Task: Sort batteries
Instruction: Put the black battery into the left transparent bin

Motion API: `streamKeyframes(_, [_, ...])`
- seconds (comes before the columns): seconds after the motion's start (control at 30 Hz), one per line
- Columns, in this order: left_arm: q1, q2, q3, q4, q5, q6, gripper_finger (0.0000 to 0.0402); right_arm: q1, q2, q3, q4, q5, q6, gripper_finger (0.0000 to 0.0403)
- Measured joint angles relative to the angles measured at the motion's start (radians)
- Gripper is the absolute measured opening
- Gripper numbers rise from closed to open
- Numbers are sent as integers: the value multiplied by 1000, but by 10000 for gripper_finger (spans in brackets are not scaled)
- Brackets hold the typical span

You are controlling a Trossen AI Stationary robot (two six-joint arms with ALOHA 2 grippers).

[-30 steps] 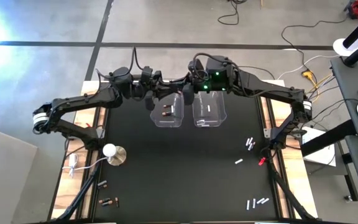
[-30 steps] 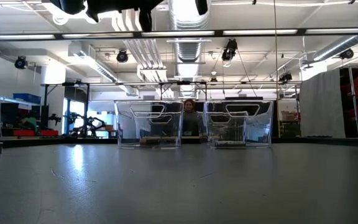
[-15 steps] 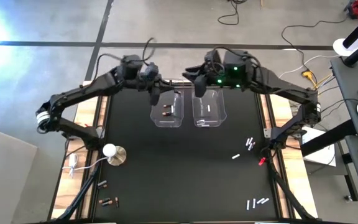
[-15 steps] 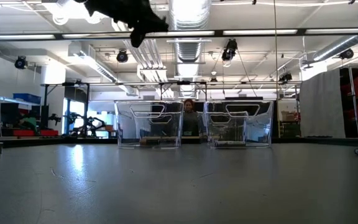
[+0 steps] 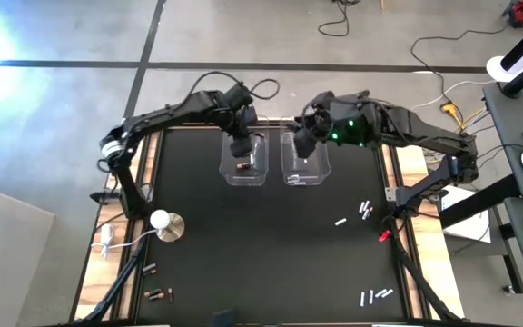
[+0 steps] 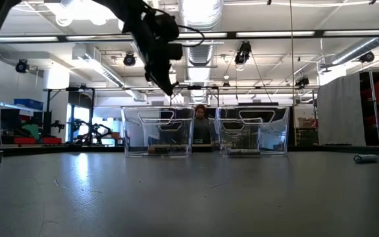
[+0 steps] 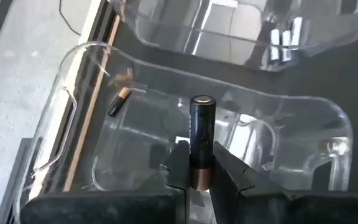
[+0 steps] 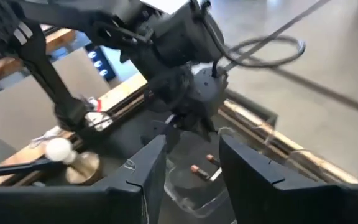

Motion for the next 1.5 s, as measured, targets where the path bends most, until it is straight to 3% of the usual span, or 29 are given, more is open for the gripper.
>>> streamKeyframes(0.13, [-1, 60, -8, 0, -6, -12, 18, 48, 0, 0, -13, 89, 0, 124])
streamKeyframes(0.9, [-11, 265, -16, 65, -51, -52, 20, 66, 2, -1, -69, 95, 76, 68])
streamKeyframes(1.5, [-14, 347, -22, 92, -48, -48, 20, 66, 3, -1, -99, 94, 157, 96])
